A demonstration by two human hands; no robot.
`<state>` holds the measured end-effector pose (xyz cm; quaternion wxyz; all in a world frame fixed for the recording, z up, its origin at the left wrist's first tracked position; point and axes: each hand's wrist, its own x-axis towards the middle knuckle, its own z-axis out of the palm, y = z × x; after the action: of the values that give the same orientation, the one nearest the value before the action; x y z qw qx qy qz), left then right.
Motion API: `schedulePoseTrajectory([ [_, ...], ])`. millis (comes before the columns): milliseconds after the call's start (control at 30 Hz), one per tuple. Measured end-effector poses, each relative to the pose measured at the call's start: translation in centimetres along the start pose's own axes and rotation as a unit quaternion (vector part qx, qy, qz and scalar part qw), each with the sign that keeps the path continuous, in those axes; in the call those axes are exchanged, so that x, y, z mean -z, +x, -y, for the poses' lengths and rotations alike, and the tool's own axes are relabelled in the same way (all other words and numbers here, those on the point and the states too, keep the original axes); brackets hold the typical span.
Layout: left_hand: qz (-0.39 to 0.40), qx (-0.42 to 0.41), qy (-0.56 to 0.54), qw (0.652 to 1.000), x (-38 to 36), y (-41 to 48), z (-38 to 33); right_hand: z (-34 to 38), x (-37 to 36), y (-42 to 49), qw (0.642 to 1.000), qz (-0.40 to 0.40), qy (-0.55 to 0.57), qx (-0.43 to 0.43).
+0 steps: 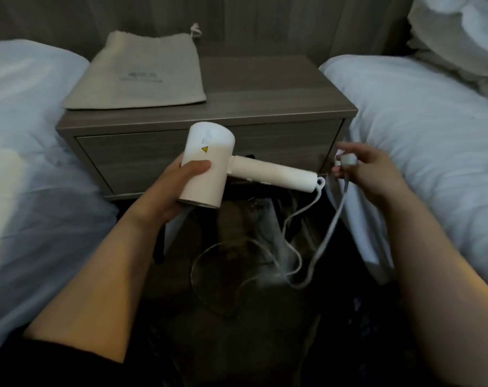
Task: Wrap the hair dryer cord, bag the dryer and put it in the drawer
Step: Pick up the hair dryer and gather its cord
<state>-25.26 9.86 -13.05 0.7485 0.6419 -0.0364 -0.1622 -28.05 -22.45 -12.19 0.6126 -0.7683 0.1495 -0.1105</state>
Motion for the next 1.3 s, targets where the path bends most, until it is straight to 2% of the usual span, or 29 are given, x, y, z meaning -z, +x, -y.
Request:
schedulePoseTrajectory([
  [100,0.001,-0.021,-0.020,1.000,-0.1,0.0,0.0,1.1,-0.1,-0.3,0.996,-0.021,0.085,-0.008],
  [167,0.003,-0.032,-0.017,0.999,-0.1,0.0,-0.1,1.1,-0.1,-0.3,0.997,-0.040,0.062,-0.013],
  [200,0.001,-0.037,-0.012,0.999,-0.1,-0.1,0.0,0.9,0.0,-0.3,0.999,-0.046,0.018,-0.011],
  [267,-0.009,-0.049,-0.002,0.999,-0.3,-0.2,-0.1,0.2,0.5,-0.1,0.989,-0.029,-0.144,-0.001],
  [333,-0.019,-0.059,-0.003,0.998,-0.5,-0.2,0.0,-0.2,0.9,-0.3,0.966,0.041,-0.256,-0.022],
  [433,-0.030,-0.067,0.000,0.997,-0.8,-0.2,0.2,-0.4,0.4,-1.0,0.973,0.129,-0.177,-0.067],
  [533,-0.042,-0.060,0.013,0.997,-1.3,-0.2,0.3,0.1,-0.8,-1.5,0.984,0.157,-0.033,-0.081],
  [600,-0.047,-0.055,0.057,0.996,-1.7,-0.2,0.4,0.7,-1.4,-1.6,0.982,0.172,0.034,-0.075],
  [667,-0.048,-0.057,0.114,0.991,-2.4,-0.3,0.8,1.1,-2.0,-1.9,0.980,0.188,0.051,-0.034],
  [733,-0.050,-0.059,0.146,0.986,-3.2,-0.4,1.4,1.3,-2.8,-2.3,0.984,0.179,0.011,0.022],
  [800,-0.046,-0.057,0.155,0.985,-4.0,-0.3,2.0,1.3,-3.5,-2.7,0.976,0.172,-0.101,0.081],
  [867,-0.046,-0.054,0.154,0.985,-4.6,-0.3,2.4,0.9,-4.1,-2.9,0.944,0.182,-0.249,0.119],
  [933,-0.050,-0.051,0.144,0.987,-4.7,-0.3,2.4,0.2,-4.1,-2.7,0.916,0.201,-0.327,0.115],
  [967,-0.051,-0.052,0.140,0.988,-4.7,-0.3,2.3,-0.2,-4.0,-2.5,0.920,0.192,-0.327,0.101],
  [1000,-0.054,-0.055,0.136,0.988,-4.5,-0.3,2.1,-0.5,-3.9,-2.0,0.940,0.162,-0.290,0.079],
  [1067,-0.067,-0.063,0.121,0.988,-4.2,-0.3,1.7,-1.1,-3.5,-0.6,0.994,0.034,-0.105,-0.007],
  [1100,-0.076,-0.068,0.106,0.989,-4.0,-0.3,1.4,-1.7,-3.2,0.3,0.997,-0.023,0.004,-0.072],
  [1167,-0.084,-0.074,0.069,0.991,-3.6,-0.3,1.0,-3.7,-2.9,1.0,0.970,-0.063,0.102,-0.211],
  [1233,-0.083,-0.075,0.034,0.993,-3.5,-0.5,0.6,-7.1,-3.2,0.6,0.944,-0.015,0.061,-0.325],
  [1300,-0.089,-0.087,-0.007,0.992,-3.4,-0.6,0.4,-9.9,-4.5,-0.5,0.921,0.053,-0.001,-0.387],
])
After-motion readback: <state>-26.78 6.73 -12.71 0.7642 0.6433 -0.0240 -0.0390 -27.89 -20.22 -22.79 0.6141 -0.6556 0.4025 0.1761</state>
